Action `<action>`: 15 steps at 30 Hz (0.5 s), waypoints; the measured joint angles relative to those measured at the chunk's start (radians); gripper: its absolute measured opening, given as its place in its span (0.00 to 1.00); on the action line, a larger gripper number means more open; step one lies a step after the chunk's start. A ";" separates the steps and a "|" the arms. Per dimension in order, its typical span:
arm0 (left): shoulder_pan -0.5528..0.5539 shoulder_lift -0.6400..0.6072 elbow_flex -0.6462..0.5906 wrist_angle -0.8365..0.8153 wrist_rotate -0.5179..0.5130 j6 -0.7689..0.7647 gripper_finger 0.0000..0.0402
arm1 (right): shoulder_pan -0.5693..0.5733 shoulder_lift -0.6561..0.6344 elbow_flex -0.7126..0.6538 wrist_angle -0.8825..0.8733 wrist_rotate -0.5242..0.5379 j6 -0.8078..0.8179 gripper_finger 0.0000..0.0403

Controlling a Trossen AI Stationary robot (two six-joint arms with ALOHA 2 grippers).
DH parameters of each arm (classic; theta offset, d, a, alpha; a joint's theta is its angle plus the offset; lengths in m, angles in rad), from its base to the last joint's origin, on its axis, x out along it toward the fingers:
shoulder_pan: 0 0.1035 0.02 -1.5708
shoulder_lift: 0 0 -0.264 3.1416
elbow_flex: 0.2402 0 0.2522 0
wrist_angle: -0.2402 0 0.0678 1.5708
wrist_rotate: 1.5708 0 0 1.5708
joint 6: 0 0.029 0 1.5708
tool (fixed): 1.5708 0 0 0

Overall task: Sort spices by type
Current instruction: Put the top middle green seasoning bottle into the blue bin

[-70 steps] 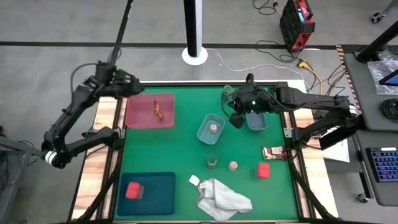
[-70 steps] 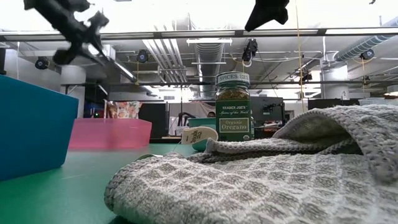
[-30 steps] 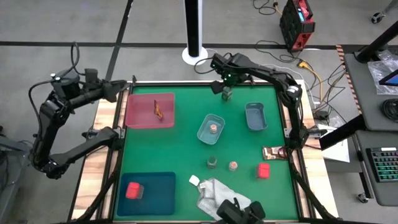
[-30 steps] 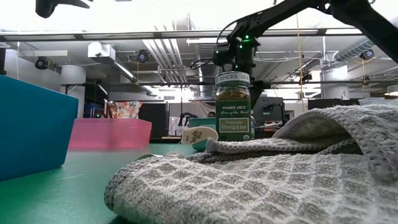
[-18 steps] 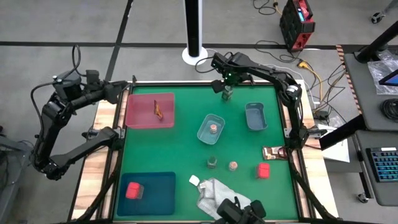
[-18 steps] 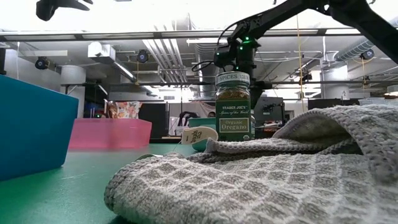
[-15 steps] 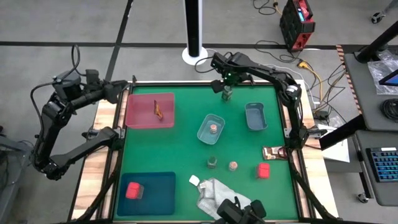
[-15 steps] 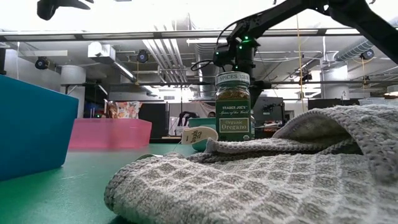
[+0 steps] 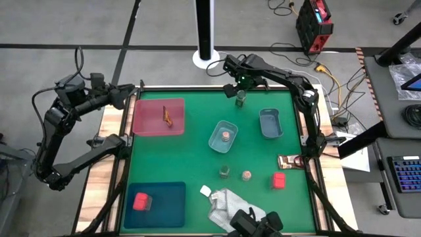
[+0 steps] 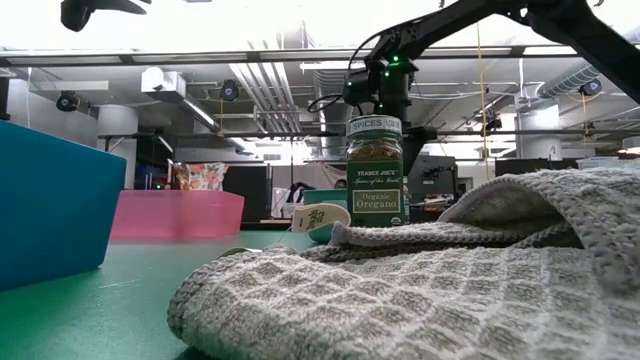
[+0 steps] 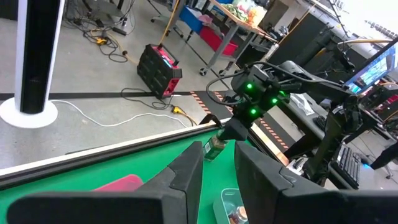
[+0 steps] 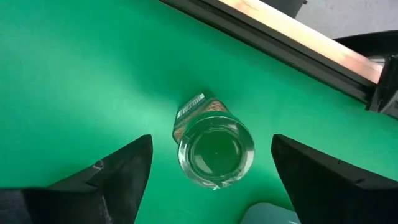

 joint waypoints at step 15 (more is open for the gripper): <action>0.000 0.000 0.000 -0.001 -0.001 0.000 0.19 | 0.000 0.072 -0.012 0.010 -0.008 -0.013 0.59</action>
